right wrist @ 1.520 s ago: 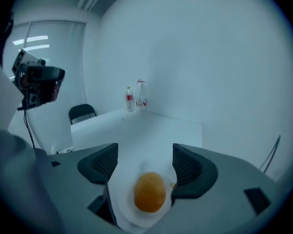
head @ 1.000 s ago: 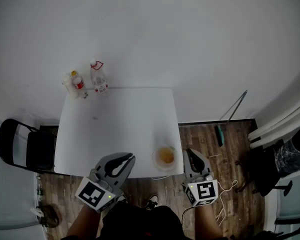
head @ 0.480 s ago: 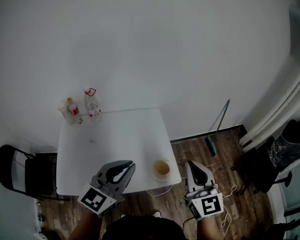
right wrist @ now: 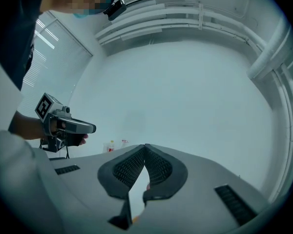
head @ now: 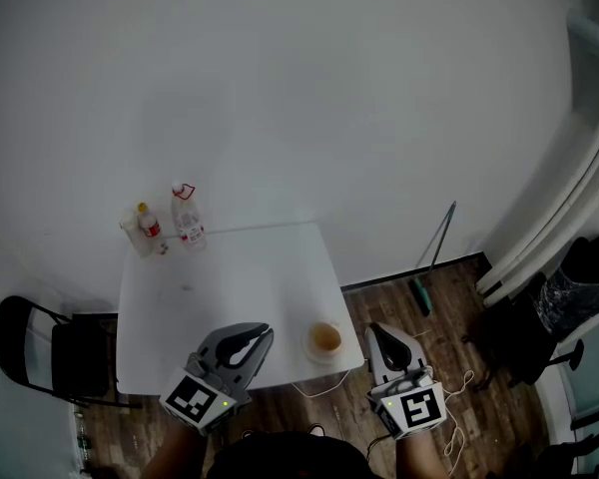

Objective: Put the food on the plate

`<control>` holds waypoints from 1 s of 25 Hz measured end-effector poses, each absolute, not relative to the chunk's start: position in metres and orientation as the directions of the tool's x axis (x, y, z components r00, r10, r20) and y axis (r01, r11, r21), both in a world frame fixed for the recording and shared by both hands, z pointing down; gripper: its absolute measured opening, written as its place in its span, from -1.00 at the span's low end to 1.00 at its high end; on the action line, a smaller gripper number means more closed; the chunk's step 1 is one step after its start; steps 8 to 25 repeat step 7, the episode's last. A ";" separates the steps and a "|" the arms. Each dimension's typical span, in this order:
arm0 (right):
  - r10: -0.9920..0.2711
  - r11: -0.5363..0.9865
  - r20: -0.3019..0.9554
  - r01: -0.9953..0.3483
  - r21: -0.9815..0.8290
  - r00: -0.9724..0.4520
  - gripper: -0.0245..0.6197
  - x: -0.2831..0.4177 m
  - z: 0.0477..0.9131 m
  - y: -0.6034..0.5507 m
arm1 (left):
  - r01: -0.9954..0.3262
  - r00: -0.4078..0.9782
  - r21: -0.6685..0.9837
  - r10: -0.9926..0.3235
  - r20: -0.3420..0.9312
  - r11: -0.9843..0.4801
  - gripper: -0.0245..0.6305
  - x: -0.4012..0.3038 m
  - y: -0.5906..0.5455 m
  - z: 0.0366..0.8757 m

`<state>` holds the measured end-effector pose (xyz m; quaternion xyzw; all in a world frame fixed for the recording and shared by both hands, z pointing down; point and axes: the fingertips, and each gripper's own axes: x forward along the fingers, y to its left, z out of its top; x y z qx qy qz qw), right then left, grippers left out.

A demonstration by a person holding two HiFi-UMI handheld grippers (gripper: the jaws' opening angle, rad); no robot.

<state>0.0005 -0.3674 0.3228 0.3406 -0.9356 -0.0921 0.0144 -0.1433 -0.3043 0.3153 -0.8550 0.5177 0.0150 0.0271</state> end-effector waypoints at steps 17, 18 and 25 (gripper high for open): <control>-0.633 0.759 -0.016 -0.624 0.184 -0.774 -0.86 -0.004 0.327 -0.365 | -0.895 0.446 -0.006 -0.893 -0.061 -0.447 -0.79 -0.147 -0.301 0.319; -0.633 0.759 -0.016 -0.624 0.184 -0.774 -0.86 -0.004 0.327 -0.365 | -0.895 0.446 -0.006 -0.893 -0.061 -0.447 -0.79 -0.147 -0.301 0.319; -0.633 0.759 -0.016 -0.624 0.184 -0.774 -0.86 -0.004 0.327 -0.365 | -0.895 0.446 -0.006 -0.893 -0.061 -0.447 -0.79 -0.147 -0.301 0.319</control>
